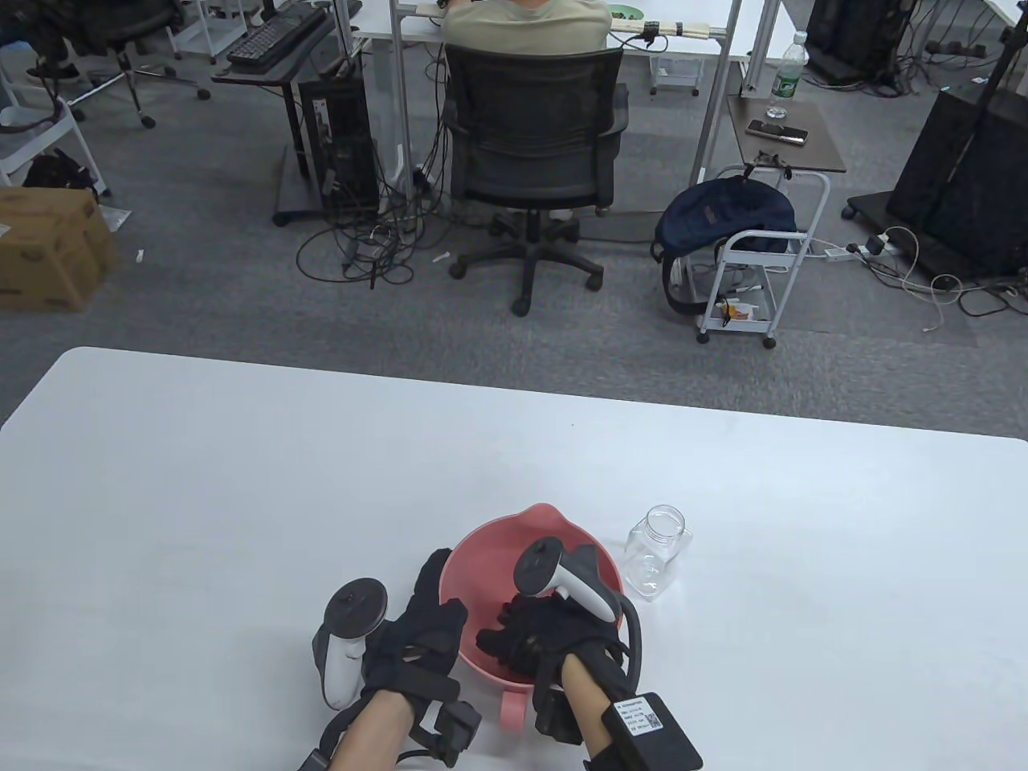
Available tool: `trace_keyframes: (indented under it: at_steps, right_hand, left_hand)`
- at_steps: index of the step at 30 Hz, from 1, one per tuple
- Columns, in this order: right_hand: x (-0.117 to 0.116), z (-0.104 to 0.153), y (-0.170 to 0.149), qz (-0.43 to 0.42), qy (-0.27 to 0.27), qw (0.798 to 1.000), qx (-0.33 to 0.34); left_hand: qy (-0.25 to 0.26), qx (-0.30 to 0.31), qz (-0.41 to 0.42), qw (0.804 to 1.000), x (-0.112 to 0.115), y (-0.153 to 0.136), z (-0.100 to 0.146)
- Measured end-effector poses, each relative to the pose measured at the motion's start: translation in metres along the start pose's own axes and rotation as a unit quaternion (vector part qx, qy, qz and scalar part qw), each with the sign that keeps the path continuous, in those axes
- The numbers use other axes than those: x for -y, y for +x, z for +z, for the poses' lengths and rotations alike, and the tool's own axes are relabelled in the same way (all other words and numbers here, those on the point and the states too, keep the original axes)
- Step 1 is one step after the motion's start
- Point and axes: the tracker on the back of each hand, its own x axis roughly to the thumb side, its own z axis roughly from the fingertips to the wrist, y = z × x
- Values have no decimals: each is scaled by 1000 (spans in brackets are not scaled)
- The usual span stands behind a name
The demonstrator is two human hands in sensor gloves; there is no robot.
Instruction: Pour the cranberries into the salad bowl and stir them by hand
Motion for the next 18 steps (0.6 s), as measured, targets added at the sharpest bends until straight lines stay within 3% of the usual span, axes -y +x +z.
trace_keyframes:
  at_steps: [18]
  right_hand:
    - [-3, 0, 4, 66, 34, 997, -8]
  left_hand:
    - [-3, -1, -1, 1000, -1, 1, 0]
